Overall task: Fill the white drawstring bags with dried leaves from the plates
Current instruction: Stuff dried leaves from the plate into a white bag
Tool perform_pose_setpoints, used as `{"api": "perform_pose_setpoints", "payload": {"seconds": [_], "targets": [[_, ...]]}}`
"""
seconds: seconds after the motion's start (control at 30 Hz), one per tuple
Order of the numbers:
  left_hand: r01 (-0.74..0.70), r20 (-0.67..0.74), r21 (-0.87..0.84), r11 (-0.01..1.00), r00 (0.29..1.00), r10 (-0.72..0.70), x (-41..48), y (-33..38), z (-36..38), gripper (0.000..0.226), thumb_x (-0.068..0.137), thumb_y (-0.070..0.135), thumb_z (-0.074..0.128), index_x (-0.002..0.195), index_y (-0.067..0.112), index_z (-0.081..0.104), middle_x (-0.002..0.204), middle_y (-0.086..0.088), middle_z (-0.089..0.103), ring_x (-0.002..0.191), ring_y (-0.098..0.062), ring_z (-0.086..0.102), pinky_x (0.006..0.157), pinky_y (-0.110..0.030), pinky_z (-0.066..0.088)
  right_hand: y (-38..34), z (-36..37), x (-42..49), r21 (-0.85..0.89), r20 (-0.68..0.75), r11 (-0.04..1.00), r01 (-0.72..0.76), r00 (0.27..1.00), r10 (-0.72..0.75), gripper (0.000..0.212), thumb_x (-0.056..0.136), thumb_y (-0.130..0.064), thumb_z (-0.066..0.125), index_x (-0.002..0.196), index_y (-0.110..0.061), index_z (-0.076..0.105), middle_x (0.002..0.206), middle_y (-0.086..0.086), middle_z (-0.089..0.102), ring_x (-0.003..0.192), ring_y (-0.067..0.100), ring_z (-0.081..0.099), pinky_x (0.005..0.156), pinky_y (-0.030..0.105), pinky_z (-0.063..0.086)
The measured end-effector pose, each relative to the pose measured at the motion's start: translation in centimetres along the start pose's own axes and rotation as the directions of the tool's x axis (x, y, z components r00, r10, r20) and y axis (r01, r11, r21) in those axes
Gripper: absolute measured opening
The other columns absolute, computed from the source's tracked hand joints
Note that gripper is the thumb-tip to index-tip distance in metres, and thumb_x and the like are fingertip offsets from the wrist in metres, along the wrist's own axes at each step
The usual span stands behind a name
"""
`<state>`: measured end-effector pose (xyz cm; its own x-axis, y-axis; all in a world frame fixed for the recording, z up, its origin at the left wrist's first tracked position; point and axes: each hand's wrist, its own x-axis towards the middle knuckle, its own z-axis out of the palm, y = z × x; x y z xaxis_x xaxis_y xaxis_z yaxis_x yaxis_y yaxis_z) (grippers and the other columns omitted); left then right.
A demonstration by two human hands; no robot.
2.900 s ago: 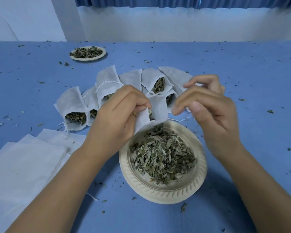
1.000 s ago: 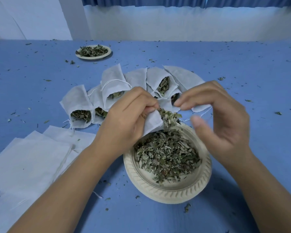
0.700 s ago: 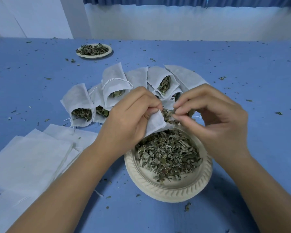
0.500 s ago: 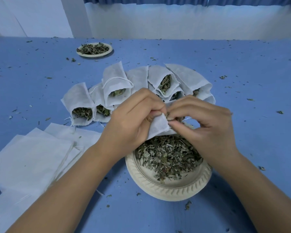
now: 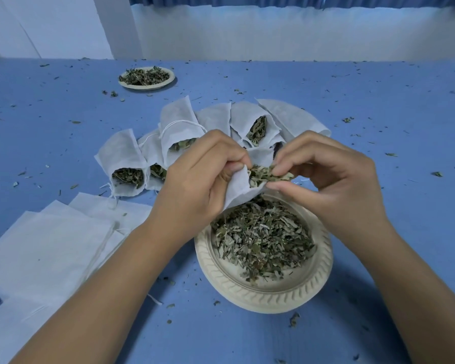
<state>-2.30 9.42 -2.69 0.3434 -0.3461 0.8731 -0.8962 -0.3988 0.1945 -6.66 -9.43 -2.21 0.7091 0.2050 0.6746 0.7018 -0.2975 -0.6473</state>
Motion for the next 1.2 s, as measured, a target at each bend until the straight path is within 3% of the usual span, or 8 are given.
{"api": "perform_pose_setpoints", "payload": {"seconds": [0.2, 0.3, 0.43, 0.57, 0.83, 0.97, 1.13, 1.2], "targets": [[-0.019, 0.023, -0.008, 1.0, 1.0, 0.019, 0.0, 0.1, 0.2, 0.021, 0.094, -0.005, 0.048, 0.084, -0.009, 0.067, 0.08, -0.015, 0.062, 0.08, -0.011, 0.053, 0.082, -0.008, 0.035, -0.8, 0.6, -0.3, -0.069, -0.132, 0.994, 0.085, 0.987, -0.094, 0.02, 0.076, 0.003, 0.076, 0.092, -0.007, 0.068, 0.088, 0.009, 0.065, 0.08, 0.019, 0.065, 0.072, 0.029, 0.054], [-0.018, 0.009, -0.03, 0.999, 1.0, 0.018, -0.1, 0.1, 0.3, 0.018, 0.093, -0.006, 0.052, 0.086, -0.008, 0.068, 0.08, -0.013, 0.062, 0.081, -0.006, 0.05, 0.082, -0.009, 0.035, -0.5, 1.4, -0.5, -0.246, -0.05, 0.957, 0.155, 0.984, -0.172, 0.007, 0.08, 0.005, 0.073, 0.082, -0.002, 0.073, 0.081, 0.009, 0.068, 0.076, 0.019, 0.066, 0.069, 0.029, 0.052], [-0.021, 0.003, -0.023, 1.0, 1.0, 0.022, -0.2, 0.1, 0.4, 0.015, 0.092, -0.007, 0.054, 0.087, -0.007, 0.068, 0.081, -0.013, 0.063, 0.081, -0.01, 0.054, 0.082, -0.01, 0.036, -0.2, 1.4, -0.3, -0.25, 0.086, 0.959, 0.135, 0.989, -0.117, 0.006, 0.086, -0.002, 0.068, 0.083, 0.001, 0.072, 0.083, 0.012, 0.067, 0.08, 0.027, 0.063, 0.074, 0.036, 0.049], [-0.002, -0.029, -0.01, 1.0, 1.0, 0.002, -0.2, 0.0, 0.4, 0.017, 0.094, -0.003, 0.054, 0.087, -0.007, 0.068, 0.081, -0.013, 0.063, 0.08, -0.013, 0.056, 0.078, -0.013, 0.04, -0.9, 0.4, -0.2, -0.254, -0.057, 0.953, 0.162, 0.982, -0.182, 0.019, 0.09, -0.011, 0.054, 0.084, -0.001, 0.069, 0.089, 0.008, 0.068, 0.087, 0.027, 0.062, 0.083, 0.037, 0.044], [0.057, -0.031, -0.029, 0.998, 0.998, -0.058, -0.3, 0.2, 0.3, 0.021, 0.095, -0.007, 0.048, 0.085, -0.006, 0.067, 0.08, -0.011, 0.062, 0.077, -0.008, 0.052, 0.077, -0.01, 0.038, -1.1, 1.5, -0.6, -0.445, 0.151, 0.892, 0.073, 0.988, -0.005, 0.037, 0.093, -0.035, 0.04, 0.098, -0.021, 0.074, 0.103, -0.017, 0.069, 0.137, 0.021, 0.035, 0.109, 0.059, 0.01], [0.07, -0.015, -0.04, 0.997, 0.997, -0.071, -0.1, 0.4, 0.5, 0.021, 0.091, -0.014, 0.046, 0.082, -0.007, 0.064, 0.08, -0.005, 0.055, 0.079, 0.001, 0.043, 0.077, -0.006, 0.033, -1.3, 1.0, -0.5, -0.419, 0.064, 0.905, 0.075, 0.997, -0.053, 0.033, 0.091, -0.031, 0.045, 0.094, -0.017, 0.074, 0.1, -0.015, 0.069, 0.132, 0.02, 0.04, 0.107, 0.057, 0.016], [0.091, -0.014, -0.049, 0.995, 0.996, -0.092, -0.1, 0.6, 0.4, 0.022, 0.091, -0.013, 0.046, 0.083, -0.005, 0.064, 0.082, -0.003, 0.052, 0.078, 0.001, 0.042, 0.076, -0.006, 0.034, -0.8, 1.8, -0.5, -0.618, 0.27, 0.769, 0.163, 0.963, 0.013, 0.024, 0.089, -0.039, 0.048, 0.081, -0.022, 0.062, 0.09, -0.026, 0.055, 0.136, 0.021, 0.036, 0.113, 0.05, 0.008], [0.093, -0.006, -0.038, 0.995, 0.996, -0.093, -0.1, 0.5, 0.5, 0.021, 0.092, -0.012, 0.045, 0.082, -0.007, 0.063, 0.082, -0.002, 0.051, 0.077, 0.001, 0.041, 0.075, -0.006, 0.033, -0.9, 1.3, -0.4, -0.597, 0.22, 0.786, 0.163, 0.975, -0.035, 0.023, 0.087, -0.037, 0.055, 0.089, -0.02, 0.07, 0.098, -0.02, 0.065, 0.133, 0.02, 0.04, 0.111, 0.047, 0.011]]}}
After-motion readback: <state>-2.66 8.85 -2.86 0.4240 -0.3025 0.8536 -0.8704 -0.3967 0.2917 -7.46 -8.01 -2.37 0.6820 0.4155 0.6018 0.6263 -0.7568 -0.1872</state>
